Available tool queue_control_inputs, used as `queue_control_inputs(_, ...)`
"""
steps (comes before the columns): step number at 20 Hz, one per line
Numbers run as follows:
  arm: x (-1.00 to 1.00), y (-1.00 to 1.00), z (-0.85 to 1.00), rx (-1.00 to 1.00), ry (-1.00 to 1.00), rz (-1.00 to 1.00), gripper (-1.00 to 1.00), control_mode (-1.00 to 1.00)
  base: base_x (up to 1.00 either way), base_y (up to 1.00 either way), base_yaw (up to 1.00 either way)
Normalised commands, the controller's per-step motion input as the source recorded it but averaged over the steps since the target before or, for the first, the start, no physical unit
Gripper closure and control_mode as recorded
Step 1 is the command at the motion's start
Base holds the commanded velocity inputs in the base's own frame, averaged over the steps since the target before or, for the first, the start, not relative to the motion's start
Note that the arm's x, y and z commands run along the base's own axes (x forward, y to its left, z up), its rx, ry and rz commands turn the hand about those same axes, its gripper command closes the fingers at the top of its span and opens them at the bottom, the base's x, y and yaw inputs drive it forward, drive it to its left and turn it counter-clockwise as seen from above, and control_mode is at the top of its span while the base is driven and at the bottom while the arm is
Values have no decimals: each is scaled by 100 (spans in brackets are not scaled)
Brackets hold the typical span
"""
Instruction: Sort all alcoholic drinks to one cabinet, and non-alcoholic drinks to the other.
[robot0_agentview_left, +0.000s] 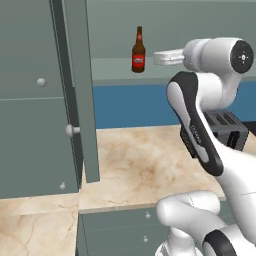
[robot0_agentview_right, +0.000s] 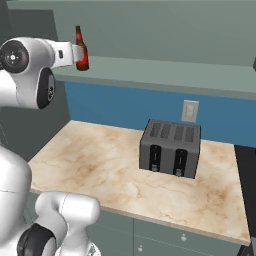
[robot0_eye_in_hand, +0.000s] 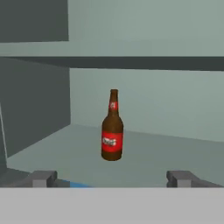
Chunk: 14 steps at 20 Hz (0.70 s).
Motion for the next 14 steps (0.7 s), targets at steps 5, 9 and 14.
queue_control_inputs(5, -100, -6, 0, -1, 23, -3, -100, -100, 0, 0, 0)
queue_control_inputs(9, -97, -1, -10, -3, 23, -3, -100, -100, 0, 0, 0)
queue_control_inputs(14, -81, 0, -31, -7, 21, -1, -100, -100, 0, 0, 0)
